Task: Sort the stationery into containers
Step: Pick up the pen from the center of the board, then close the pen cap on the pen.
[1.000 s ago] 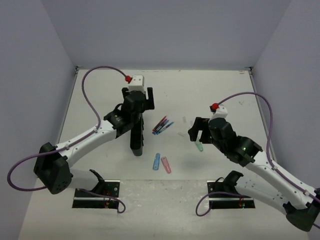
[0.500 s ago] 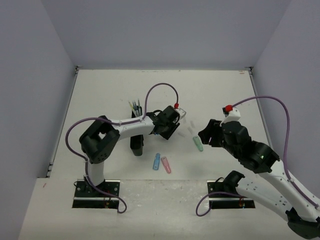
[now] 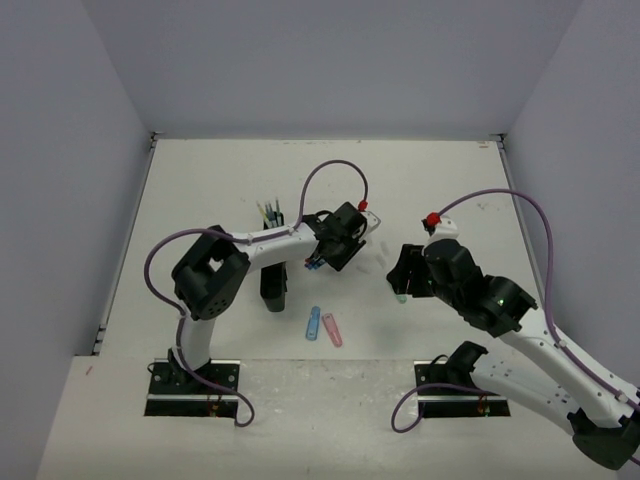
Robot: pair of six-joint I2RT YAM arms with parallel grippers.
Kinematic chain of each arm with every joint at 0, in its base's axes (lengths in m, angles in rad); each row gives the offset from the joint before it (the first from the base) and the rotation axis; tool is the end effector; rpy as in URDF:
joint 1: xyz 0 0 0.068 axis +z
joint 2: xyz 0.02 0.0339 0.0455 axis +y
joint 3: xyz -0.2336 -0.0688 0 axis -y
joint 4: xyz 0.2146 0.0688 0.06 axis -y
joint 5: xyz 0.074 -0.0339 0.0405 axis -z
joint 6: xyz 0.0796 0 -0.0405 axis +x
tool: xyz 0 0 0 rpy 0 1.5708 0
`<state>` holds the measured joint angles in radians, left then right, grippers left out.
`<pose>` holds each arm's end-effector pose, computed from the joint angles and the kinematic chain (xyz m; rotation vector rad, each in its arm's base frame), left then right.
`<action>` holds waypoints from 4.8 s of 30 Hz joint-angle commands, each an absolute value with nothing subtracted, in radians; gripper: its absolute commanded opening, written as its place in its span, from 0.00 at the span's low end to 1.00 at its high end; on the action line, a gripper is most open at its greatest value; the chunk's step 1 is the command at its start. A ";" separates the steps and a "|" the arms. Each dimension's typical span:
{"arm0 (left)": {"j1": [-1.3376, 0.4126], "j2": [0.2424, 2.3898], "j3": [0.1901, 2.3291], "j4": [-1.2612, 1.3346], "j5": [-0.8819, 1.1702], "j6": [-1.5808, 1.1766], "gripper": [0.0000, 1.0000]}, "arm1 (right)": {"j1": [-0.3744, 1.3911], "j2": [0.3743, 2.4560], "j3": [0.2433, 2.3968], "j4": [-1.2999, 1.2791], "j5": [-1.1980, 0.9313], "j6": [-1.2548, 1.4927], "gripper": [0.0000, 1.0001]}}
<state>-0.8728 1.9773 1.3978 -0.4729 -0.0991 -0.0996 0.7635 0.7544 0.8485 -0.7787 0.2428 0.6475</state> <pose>0.2636 -0.3019 0.1277 0.9597 2.4492 -0.2106 0.1396 0.1072 0.2577 -0.0004 2.2778 0.4885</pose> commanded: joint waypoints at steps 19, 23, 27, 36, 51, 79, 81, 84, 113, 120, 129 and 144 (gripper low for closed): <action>-0.819 2.085 1.507 -0.540 -0.062 -0.049 0.29 | 0.761 0.761 0.836 -0.719 0.228 0.621 0.53; -0.819 2.088 1.491 -0.532 -0.051 -0.055 0.29 | 0.761 0.756 0.839 -0.719 0.227 0.620 0.53; -0.819 2.101 1.480 -0.541 -0.048 -0.069 0.28 | 0.761 0.758 0.845 -0.719 0.224 0.622 0.52; -0.825 2.057 1.420 -0.549 -0.005 -0.136 0.04 | 0.755 0.793 0.862 -0.718 0.211 0.625 0.52; -0.835 1.819 1.407 -0.531 0.061 -0.194 0.00 | 0.654 0.988 0.903 -0.641 0.076 0.517 0.59; -0.738 1.097 1.158 -0.534 -0.123 -0.396 0.00 | 0.650 1.804 1.230 -0.568 0.124 0.066 0.35; -0.737 1.094 1.150 -0.532 -0.108 -0.391 0.00 | 0.650 1.830 1.250 -0.574 0.120 0.059 0.35; -0.738 1.080 1.135 -0.531 -0.094 -0.384 0.00 | 0.651 1.872 1.273 -0.581 0.129 0.050 0.34; -0.736 1.061 1.104 -0.535 -0.060 -0.365 0.00 | 0.654 1.917 1.213 -0.643 0.049 0.155 0.32; -0.738 1.066 1.101 -0.532 -0.045 -0.365 0.00 | 0.640 1.922 1.221 -0.671 0.107 0.173 0.32; -0.739 1.078 1.101 -0.526 -0.027 -0.365 0.00 | 0.630 1.922 1.219 -0.719 0.077 0.155 0.32; -0.739 1.039 1.046 -0.424 0.095 -0.371 0.00 | 0.630 1.698 1.173 -0.644 0.044 0.267 0.00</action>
